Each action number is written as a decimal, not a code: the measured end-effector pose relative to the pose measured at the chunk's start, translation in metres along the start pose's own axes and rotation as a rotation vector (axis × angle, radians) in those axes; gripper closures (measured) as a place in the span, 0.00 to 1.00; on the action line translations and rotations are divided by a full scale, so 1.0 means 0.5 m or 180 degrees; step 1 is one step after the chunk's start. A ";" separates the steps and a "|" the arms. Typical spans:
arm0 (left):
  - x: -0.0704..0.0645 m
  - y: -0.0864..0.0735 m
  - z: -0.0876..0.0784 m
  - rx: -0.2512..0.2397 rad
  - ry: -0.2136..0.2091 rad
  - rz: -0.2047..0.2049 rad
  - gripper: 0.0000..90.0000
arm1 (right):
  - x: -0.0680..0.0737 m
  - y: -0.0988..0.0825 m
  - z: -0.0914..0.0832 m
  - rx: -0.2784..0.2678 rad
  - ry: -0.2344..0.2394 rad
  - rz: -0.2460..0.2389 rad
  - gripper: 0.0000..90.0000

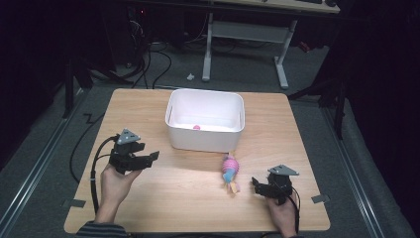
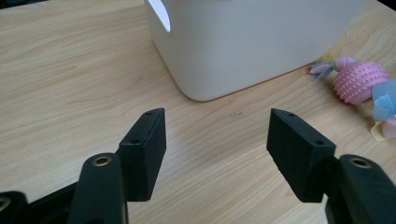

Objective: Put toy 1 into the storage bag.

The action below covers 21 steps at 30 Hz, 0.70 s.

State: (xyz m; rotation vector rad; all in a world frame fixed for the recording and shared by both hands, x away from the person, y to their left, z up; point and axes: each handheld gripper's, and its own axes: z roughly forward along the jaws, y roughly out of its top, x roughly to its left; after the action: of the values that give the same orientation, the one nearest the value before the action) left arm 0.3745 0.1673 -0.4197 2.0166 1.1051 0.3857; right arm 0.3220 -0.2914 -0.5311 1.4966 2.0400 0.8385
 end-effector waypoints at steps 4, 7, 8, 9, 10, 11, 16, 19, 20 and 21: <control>0.001 -0.011 0.006 0.0034 -0.0001 -0.0029 0.42 | 0.000 0.000 0.000 -0.0001 0.0000 -0.0001 0.23; 0.001 -0.021 0.013 0.0081 0.0037 -0.0007 0.42 | 0.000 0.000 0.000 0.0000 0.0000 -0.0001 0.23; 0.000 -0.025 0.016 0.0099 0.0056 0.0001 0.42 | 0.000 0.000 0.000 -0.0001 0.0000 -0.0001 0.23; 0.000 -0.028 0.018 0.0113 0.0064 -0.0002 0.42 | 0.000 0.000 0.000 0.0000 0.0000 -0.0001 0.23; 0.000 -0.032 0.021 0.0126 0.0055 -0.0011 0.42 | 0.000 0.000 0.000 -0.0001 0.0001 -0.0001 0.23; 0.000 -0.034 0.022 0.0125 0.0056 -0.0017 0.42 | 0.000 0.000 0.000 -0.0001 0.0001 -0.0001 0.23; -0.001 -0.049 0.031 0.0170 0.0054 -0.0028 0.42 | 0.000 0.000 0.000 0.0000 0.0000 0.0000 0.23; -0.002 -0.058 0.038 0.0178 0.0044 -0.0055 0.42 | 0.000 0.000 0.000 -0.0001 0.0000 0.0000 0.23; -0.002 -0.061 0.040 0.0181 0.0035 -0.0066 0.42 | 0.000 0.000 0.000 -0.0001 0.0000 0.0000 0.23; -0.002 -0.064 0.043 0.0181 0.0020 -0.0083 0.42 | 0.000 0.000 0.000 -0.0001 0.0000 0.0001 0.23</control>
State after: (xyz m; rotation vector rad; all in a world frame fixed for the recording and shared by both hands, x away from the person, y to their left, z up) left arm 0.3681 0.1658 -0.4574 2.0498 1.1571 0.3511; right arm 0.3220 -0.2913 -0.5311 1.4967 2.0396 0.8387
